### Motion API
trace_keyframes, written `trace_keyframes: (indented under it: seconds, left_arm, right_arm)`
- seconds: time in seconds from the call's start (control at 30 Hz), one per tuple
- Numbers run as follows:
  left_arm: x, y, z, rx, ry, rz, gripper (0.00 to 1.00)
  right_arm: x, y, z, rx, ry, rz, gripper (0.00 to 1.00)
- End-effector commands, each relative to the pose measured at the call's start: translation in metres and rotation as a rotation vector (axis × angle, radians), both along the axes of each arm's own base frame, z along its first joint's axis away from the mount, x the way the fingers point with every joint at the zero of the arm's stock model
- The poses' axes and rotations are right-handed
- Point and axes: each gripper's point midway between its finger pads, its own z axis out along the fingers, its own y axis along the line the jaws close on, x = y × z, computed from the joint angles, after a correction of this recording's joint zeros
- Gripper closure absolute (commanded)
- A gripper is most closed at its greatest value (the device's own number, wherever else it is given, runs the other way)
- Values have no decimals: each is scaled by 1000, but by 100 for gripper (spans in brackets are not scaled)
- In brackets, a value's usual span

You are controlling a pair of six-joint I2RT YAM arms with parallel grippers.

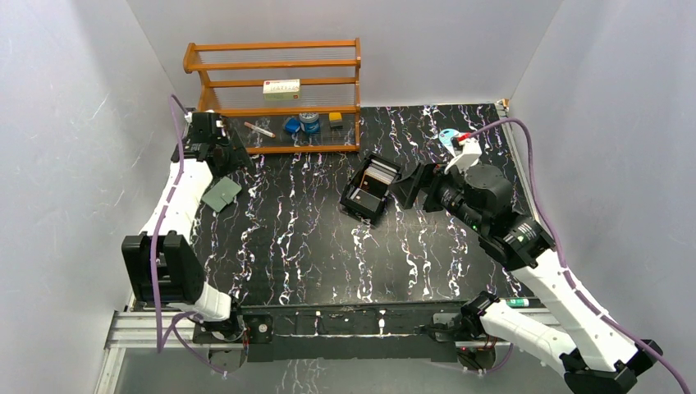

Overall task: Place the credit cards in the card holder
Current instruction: Move the card holder to the center of the board.

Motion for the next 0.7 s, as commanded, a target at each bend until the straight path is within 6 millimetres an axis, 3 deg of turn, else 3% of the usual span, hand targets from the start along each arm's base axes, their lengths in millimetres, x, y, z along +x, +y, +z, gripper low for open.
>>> trace_keyframes:
  seconds: [0.0, 0.27, 0.43, 0.57, 0.67]
  left_arm:
    - [13, 43, 3, 64, -40, 108, 31]
    - [32, 87, -62, 25, 87, 222, 32]
    - [32, 110, -108, -2, 180, 266, 31]
    - [32, 110, -135, -31, 228, 242, 30]
    - [31, 96, -151, -100, 263, 195, 32]
  right_arm:
    - [-5, 4, 35, 74, -132, 54, 1]
    - [-10, -1, 39, 104, -169, 46, 2]
    - [-15, 4, 37, 115, -142, 78, 2]
    - [-18, 6, 33, 126, -131, 90, 2]
    - [-18, 5, 31, 130, -128, 83, 2]
